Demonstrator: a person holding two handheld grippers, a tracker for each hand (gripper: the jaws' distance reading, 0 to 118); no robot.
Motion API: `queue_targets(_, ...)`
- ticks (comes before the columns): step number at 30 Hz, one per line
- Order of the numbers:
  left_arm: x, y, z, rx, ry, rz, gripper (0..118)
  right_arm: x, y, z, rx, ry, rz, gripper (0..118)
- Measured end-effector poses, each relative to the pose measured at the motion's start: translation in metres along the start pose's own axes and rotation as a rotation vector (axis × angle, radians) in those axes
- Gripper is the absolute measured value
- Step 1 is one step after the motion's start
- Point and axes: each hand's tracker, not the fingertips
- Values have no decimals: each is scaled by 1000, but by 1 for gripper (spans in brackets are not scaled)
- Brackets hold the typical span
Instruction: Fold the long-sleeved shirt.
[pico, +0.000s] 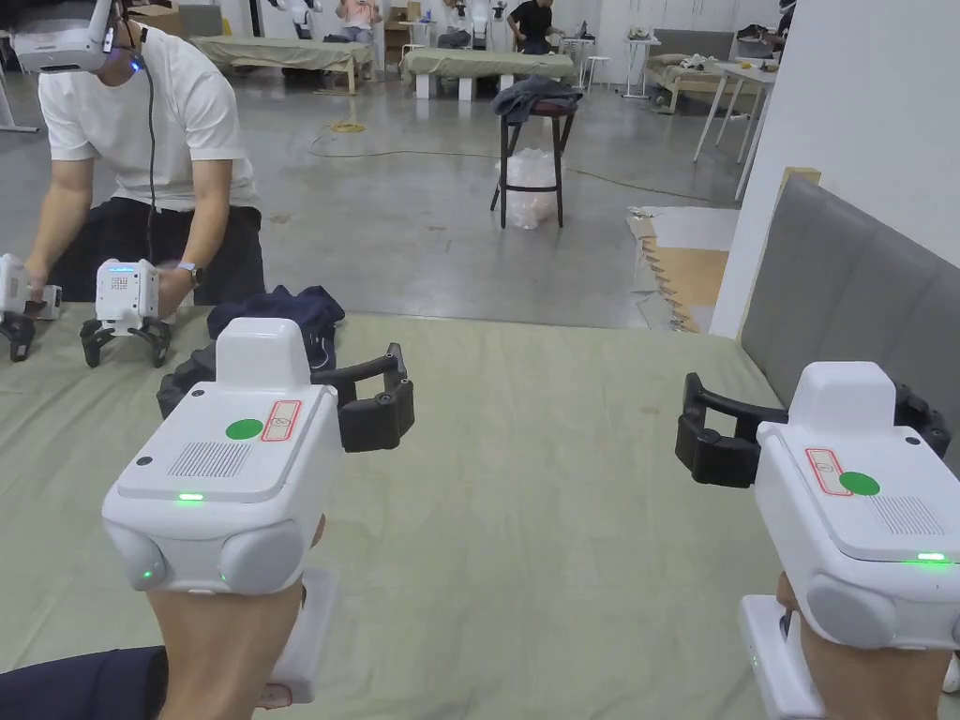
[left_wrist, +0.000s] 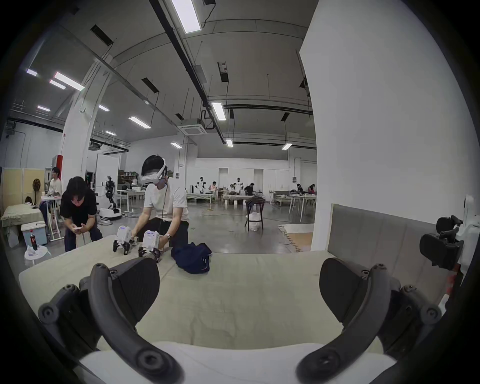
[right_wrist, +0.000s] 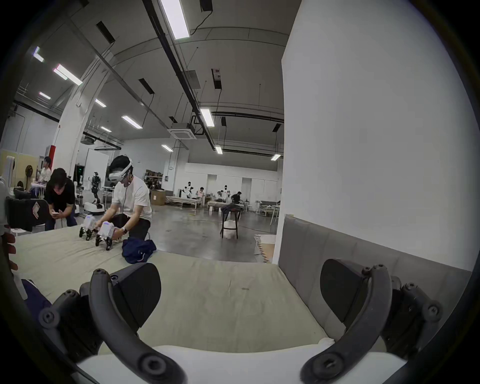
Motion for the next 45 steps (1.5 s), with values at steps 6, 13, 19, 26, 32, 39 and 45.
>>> queue_targets(6,4,2,0,4,5,-22,111,2,2,3,7,3,-3,118)
queue_targets(13,5,1,0,4,11,-25,111,0,5,6,21,8,6,118)
queue_targets(19,5,2,-2,-7,18,-22,111,-3,5,6,23,16,22,118)
queue_targets(26,4,4,-3,-17,24,-21,111,-3,5,7,20,14,20,118)
queue_targets(32,4,8,-4,-12,40,-5,111,-3,8,8,27,15,27,118)
queue_targets(39,3,12,-7,1,113,4,111,-4,8,7,20,0,34,118)
queue_targets(45,7,17,-3,3,36,-39,111,-2,7,6,11,-8,17,118)
